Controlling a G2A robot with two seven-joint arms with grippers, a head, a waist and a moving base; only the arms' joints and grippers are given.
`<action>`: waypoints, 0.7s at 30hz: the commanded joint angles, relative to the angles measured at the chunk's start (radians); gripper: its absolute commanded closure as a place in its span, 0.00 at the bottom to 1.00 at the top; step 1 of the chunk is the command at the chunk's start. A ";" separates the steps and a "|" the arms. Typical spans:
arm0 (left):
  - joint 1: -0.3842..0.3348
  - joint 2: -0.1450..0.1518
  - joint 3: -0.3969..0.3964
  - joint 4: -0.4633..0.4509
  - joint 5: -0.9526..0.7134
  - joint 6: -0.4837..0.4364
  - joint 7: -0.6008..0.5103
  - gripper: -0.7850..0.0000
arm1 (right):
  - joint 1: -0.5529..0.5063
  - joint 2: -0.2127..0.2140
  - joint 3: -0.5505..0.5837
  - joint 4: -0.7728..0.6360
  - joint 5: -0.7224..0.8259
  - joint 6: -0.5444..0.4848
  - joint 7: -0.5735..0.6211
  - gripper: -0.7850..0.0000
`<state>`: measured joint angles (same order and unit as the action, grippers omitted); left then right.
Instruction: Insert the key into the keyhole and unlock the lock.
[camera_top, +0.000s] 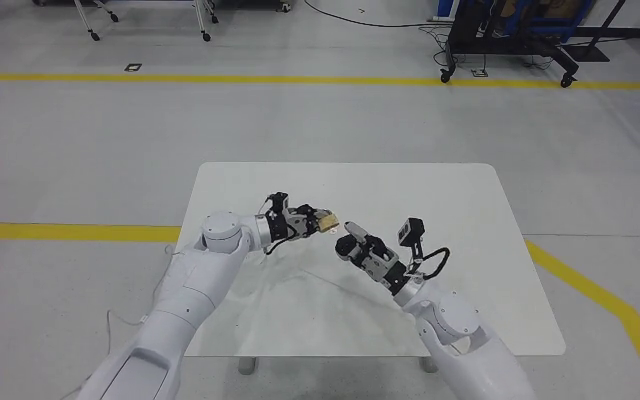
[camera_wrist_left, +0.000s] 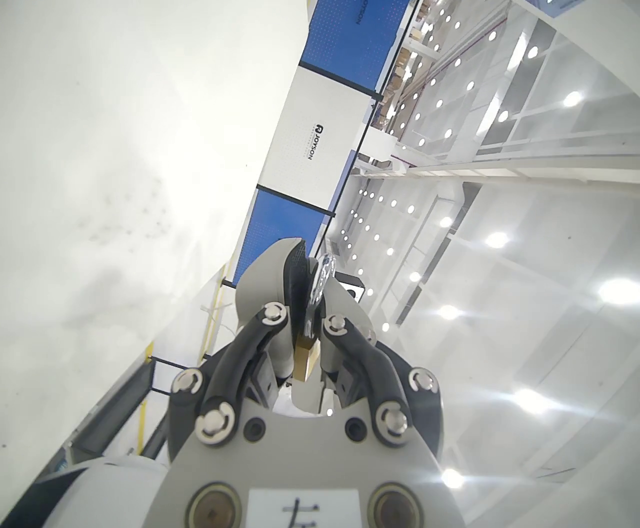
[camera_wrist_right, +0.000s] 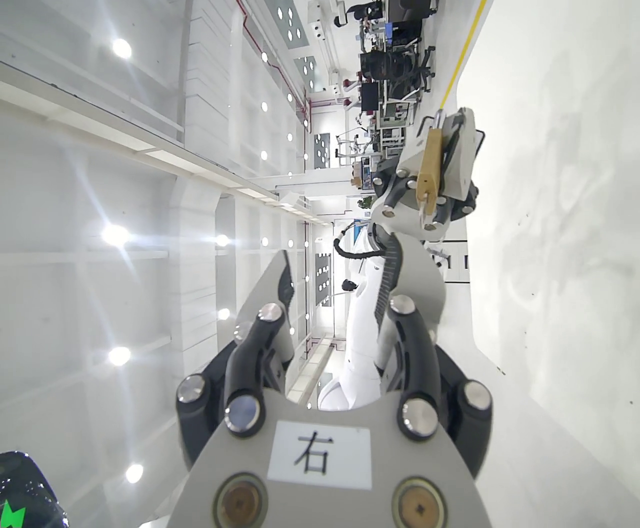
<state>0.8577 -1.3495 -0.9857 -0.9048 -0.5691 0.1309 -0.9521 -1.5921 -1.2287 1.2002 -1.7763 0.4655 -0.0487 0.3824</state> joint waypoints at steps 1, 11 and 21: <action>0.010 0.002 -0.005 -0.016 0.004 -0.032 0.001 1.00 | 0.002 0.000 -0.007 0.017 0.019 0.000 0.038 0.00; 0.038 0.009 -0.025 -0.059 0.012 -0.093 -0.010 1.00 | 0.099 -0.007 0.001 0.203 0.286 0.037 0.261 0.56; 0.043 0.009 -0.022 -0.068 0.019 -0.092 -0.021 1.00 | 0.177 -0.025 -0.056 0.299 0.325 0.042 0.270 0.68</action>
<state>0.9004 -1.3403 -1.0073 -0.9732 -0.5498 0.0395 -0.9735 -1.4186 -1.2528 1.1462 -1.4823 0.7893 -0.0053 0.6511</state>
